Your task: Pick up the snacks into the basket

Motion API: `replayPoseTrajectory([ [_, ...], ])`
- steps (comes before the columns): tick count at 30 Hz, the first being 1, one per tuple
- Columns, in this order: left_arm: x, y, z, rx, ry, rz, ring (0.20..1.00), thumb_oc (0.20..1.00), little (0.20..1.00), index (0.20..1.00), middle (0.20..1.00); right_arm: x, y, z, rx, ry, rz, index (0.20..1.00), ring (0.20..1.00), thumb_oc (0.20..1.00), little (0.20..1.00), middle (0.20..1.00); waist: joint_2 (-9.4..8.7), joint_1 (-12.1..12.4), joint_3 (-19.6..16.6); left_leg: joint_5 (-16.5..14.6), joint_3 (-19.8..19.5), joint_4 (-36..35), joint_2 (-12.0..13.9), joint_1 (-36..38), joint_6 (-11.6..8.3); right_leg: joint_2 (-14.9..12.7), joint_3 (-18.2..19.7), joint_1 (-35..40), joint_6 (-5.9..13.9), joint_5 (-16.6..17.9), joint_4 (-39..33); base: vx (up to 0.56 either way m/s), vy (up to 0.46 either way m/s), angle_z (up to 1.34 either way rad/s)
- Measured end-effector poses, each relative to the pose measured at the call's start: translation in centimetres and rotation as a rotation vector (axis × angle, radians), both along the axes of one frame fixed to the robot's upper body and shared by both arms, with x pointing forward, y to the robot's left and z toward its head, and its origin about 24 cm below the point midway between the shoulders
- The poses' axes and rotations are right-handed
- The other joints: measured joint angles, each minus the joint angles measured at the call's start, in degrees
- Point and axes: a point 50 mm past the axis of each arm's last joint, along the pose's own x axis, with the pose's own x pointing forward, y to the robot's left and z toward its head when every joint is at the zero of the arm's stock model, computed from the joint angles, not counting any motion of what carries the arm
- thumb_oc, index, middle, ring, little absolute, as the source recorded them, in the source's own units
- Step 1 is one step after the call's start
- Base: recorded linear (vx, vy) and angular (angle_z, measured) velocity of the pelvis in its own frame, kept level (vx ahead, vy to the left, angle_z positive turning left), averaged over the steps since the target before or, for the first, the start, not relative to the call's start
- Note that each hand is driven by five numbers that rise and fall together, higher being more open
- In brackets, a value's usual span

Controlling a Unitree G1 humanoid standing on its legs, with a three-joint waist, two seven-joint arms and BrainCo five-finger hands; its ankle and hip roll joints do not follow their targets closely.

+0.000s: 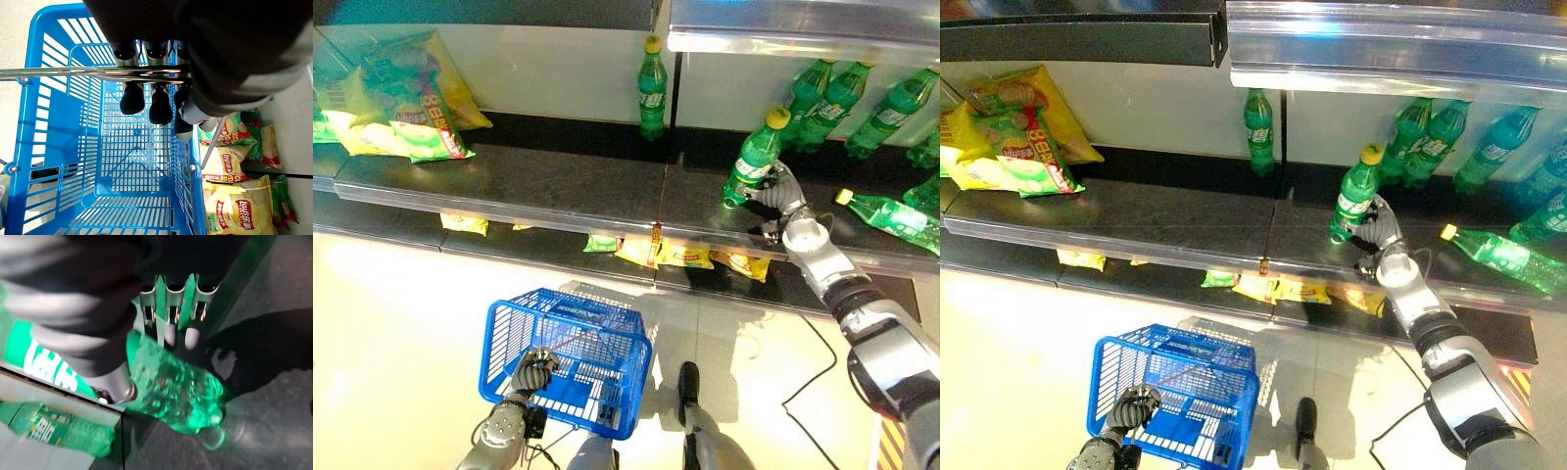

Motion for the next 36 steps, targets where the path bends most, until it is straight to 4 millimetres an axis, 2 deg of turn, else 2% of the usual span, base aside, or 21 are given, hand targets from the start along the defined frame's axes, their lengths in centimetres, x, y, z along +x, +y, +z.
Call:
replayPoseTrajectory([
  [16,0.0,0.0,0.0,0.002,-0.001,0.006,0.200,0.200,0.200,0.200,0.200,0.2,1.2,-0.5,0.010,0.008,0.028,0.200,0.200,0.200,0.200,0.200,0.48,0.17,0.25,0.12,-0.51,0.76,-0.29,-0.01,0.17,-0.77,-0.04,-1.38,0.03,-1.79,4.04,0.00,0.001,0.02],
  [17,0.0,0.0,0.0,0.002,0.000,0.006,0.200,0.200,0.200,0.200,0.200,0.2,1.2,-0.5,0.010,0.009,0.028,0.548,0.548,0.548,0.548,0.548,0.48,0.16,0.25,0.12,-0.58,0.83,-0.29,-0.01,0.17,-0.76,-0.04,-1.38,0.03,-1.84,4.17,0.00,0.000,0.00],
  [18,0.0,0.0,0.0,0.002,0.000,0.006,0.200,0.200,0.200,0.200,0.200,0.2,1.2,-0.5,0.010,0.009,0.028,1.000,1.000,1.000,1.000,1.000,0.48,0.16,0.25,0.12,-0.58,0.88,-0.29,-0.01,0.17,-0.76,-0.04,-1.38,0.03,-1.84,4.22,0.00,0.000,0.00],
  [34,0.0,0.0,0.0,-0.002,-0.003,0.010,0.200,0.200,0.200,0.200,0.200,0.4,1.5,-0.8,-0.028,0.033,0.037,1.000,1.000,1.000,1.000,1.000,0.49,0.15,0.25,0.11,-0.54,1.86,-0.74,-1.13,0.16,-1.31,0.03,-2.95,-0.09,-2.44,6.12,0.00,0.000,0.00],
  [36,0.0,0.0,0.0,-0.004,-0.003,0.010,0.200,0.200,0.200,0.200,0.200,0.6,1.0,-0.5,-0.042,0.042,0.010,1.000,1.000,1.000,1.000,1.000,0.49,0.28,0.25,0.11,-0.55,1.87,-0.77,-1.13,0.16,-1.32,0.03,-2.95,-0.09,-2.44,6.12,0.00,0.000,0.00],
])
